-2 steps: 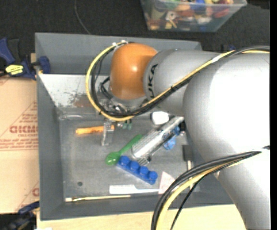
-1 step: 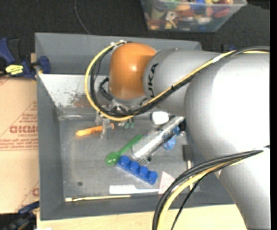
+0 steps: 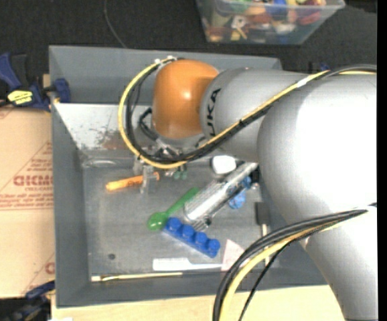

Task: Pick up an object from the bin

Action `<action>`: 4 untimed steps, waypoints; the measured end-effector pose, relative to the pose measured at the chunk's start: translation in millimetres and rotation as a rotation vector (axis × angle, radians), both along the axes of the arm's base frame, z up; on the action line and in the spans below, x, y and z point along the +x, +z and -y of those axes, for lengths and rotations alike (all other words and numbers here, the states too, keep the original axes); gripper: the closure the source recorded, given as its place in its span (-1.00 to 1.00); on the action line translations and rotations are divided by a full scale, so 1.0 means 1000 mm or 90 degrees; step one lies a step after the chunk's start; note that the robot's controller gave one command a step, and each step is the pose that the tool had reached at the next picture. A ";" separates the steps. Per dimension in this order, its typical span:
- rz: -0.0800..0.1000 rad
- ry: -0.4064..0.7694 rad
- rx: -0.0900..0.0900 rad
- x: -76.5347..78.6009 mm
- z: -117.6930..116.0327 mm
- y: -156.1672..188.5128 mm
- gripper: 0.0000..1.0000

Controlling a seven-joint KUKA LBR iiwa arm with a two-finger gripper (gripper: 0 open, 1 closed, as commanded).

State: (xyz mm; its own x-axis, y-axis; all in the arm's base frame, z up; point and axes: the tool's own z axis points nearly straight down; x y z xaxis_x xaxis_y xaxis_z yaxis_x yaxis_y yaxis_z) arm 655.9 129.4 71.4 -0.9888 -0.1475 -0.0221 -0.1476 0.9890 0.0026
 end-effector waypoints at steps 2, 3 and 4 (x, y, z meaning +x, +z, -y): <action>0.002 -0.002 0.001 0.001 0.001 0.040 1.00; 0.002 -0.003 0.002 0.001 0.001 0.069 1.00; 0.007 -0.004 0.003 0.002 0.001 0.094 1.00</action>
Offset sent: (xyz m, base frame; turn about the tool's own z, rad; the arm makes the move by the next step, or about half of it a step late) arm 0.0002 -0.0001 0.0500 0.0004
